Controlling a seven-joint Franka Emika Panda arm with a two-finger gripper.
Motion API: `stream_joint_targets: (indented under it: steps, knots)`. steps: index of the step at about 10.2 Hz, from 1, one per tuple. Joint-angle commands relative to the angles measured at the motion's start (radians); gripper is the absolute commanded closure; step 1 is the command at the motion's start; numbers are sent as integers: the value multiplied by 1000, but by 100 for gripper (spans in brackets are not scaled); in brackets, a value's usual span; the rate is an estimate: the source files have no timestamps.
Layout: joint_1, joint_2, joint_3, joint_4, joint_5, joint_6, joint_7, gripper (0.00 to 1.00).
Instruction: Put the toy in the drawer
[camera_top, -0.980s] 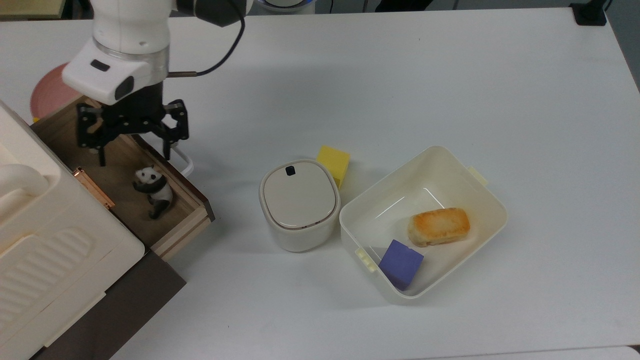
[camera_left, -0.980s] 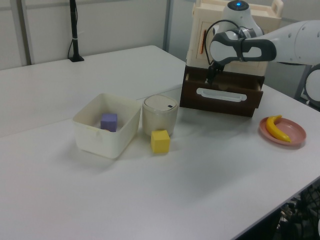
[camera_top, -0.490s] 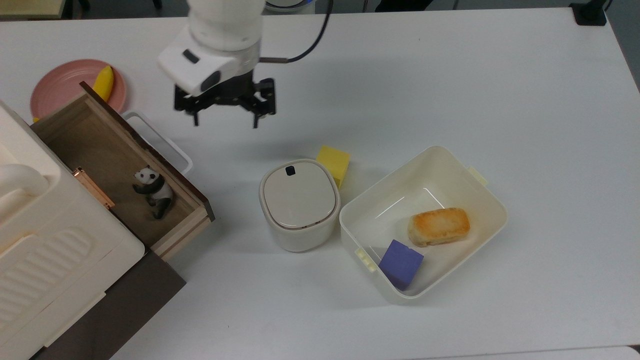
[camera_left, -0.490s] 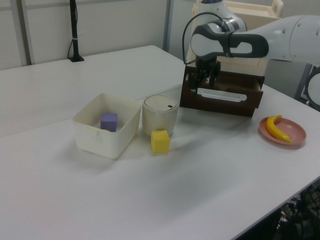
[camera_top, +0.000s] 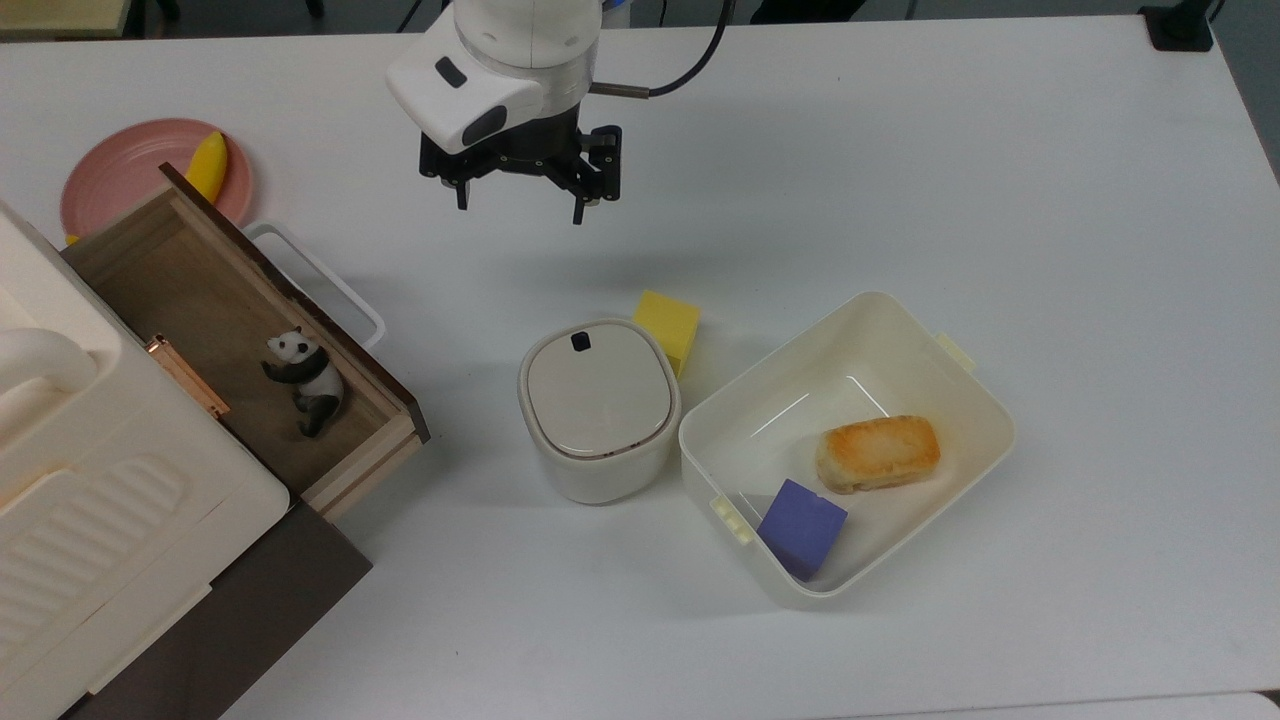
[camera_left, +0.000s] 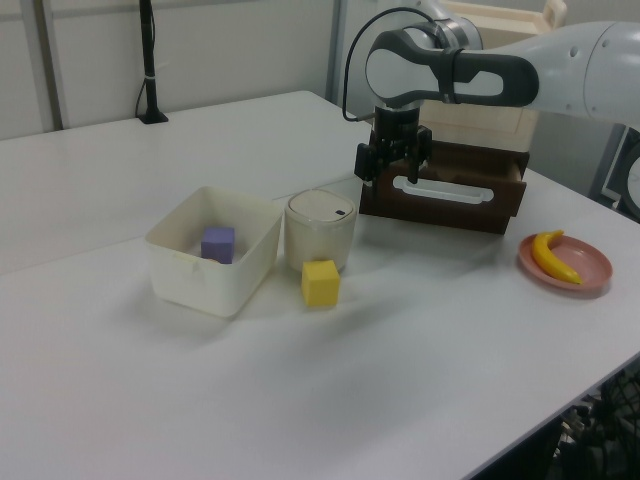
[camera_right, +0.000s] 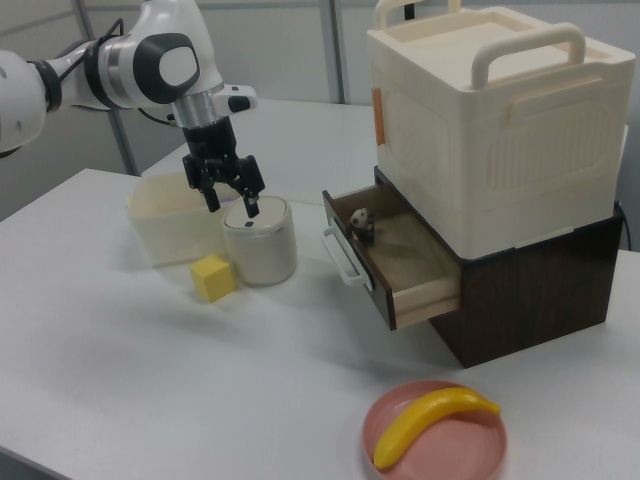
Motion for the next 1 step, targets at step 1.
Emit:
stream_joint_targets:
  steps: [1]
  knots:
    - [17, -14, -10, -21, 22, -16, 32, 0]
